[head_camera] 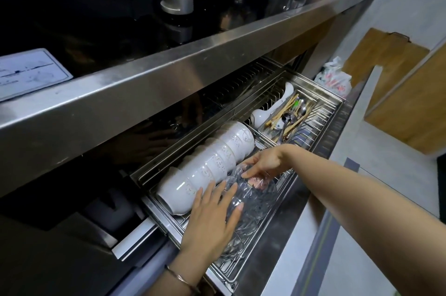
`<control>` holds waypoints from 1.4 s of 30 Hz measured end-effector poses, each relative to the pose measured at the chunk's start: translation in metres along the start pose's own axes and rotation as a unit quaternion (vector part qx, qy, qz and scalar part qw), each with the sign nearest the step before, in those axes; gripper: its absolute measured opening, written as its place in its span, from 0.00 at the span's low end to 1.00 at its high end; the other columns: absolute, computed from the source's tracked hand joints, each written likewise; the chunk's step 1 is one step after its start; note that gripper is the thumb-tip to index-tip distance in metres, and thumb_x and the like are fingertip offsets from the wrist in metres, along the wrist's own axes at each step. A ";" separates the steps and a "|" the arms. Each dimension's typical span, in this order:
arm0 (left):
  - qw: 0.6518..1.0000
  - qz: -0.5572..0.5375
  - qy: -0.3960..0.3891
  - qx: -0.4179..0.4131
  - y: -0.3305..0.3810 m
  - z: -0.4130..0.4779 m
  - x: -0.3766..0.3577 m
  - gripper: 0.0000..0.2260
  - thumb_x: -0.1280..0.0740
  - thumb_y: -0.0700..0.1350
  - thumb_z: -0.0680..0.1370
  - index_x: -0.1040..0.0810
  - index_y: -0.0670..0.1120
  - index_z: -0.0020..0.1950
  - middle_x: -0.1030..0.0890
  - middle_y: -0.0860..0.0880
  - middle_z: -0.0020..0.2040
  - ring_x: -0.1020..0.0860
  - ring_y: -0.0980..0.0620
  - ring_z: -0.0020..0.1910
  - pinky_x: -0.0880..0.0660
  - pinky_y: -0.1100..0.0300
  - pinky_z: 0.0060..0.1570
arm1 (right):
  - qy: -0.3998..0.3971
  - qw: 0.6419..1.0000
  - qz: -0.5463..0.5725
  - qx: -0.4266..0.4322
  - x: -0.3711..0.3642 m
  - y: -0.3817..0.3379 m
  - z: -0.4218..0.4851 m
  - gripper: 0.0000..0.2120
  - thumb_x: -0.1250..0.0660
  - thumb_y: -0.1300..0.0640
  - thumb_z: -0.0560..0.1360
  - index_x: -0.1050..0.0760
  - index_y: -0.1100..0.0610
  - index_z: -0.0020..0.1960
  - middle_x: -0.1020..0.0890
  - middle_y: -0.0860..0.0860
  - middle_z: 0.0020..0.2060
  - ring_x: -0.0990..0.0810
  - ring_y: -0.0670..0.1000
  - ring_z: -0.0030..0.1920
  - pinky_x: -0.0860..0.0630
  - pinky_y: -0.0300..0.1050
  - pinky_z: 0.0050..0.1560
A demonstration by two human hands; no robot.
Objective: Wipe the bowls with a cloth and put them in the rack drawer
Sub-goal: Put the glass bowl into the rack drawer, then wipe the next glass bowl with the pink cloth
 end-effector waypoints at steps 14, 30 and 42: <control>1.000 -0.002 -0.005 0.003 -0.001 0.000 -0.001 0.24 0.58 0.61 0.82 0.56 0.60 0.78 0.54 0.57 0.79 0.57 0.55 0.78 0.65 0.59 0.74 | 0.048 0.999 -0.016 -0.017 -0.008 -0.009 -0.021 0.06 0.37 0.55 0.80 0.25 0.57 0.48 0.20 0.52 0.39 0.21 0.49 0.33 0.21 0.44 0.37; 0.955 0.133 0.211 -0.163 0.053 -0.083 0.178 0.23 0.45 0.52 0.78 0.30 0.46 0.71 0.27 0.47 0.70 0.31 0.46 0.71 0.44 0.50 0.70 | 0.438 0.840 -0.123 0.296 -0.065 -0.047 -0.170 0.11 0.35 0.55 0.79 0.24 0.49 0.60 0.22 0.44 0.59 0.23 0.47 0.57 0.27 0.50 0.62; 0.920 0.192 0.339 -0.047 -0.021 -0.251 0.333 0.22 0.44 0.54 0.77 0.27 0.46 0.68 0.26 0.47 0.68 0.34 0.48 0.69 0.42 0.51 0.68 | 0.408 0.714 -0.187 0.537 -0.231 -0.220 -0.287 0.13 0.34 0.50 0.77 0.27 0.42 0.61 0.29 0.37 0.65 0.32 0.34 0.65 0.36 0.31 0.64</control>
Point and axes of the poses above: each hand's wrist, its own z-axis towards the middle knuckle, its own x-axis out of the back of the hand, y = z × x, the point moved 5 cm from there along z, towards the middle knuckle
